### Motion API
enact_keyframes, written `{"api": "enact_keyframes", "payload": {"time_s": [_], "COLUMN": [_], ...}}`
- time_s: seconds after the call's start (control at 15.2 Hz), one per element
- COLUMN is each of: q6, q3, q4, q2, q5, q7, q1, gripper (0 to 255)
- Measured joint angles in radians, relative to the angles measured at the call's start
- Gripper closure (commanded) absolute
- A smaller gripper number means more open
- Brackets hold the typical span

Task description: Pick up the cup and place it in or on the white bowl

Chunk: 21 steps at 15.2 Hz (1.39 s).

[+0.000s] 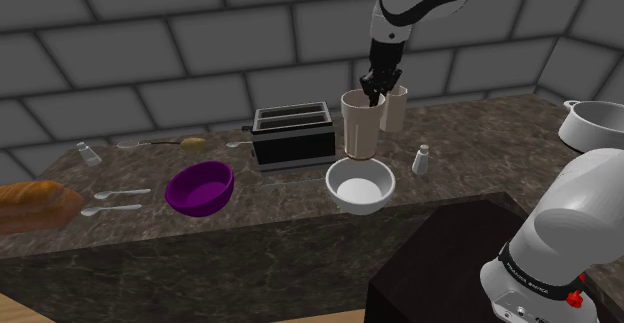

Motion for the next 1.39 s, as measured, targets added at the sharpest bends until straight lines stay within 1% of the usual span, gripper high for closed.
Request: {"api": "enact_keyframes", "payload": {"time_s": [0.46, 1.39], "q6": [0.098, 0.286], "q3": [0.002, 0.005], "q4": [-0.088, -0.217], "q2": [0.011, 0.069], "q5": [0.004, 0.013], "q7": [-0.007, -0.022], "q1": [0.001, 0.004], "gripper": [255, 255]}}
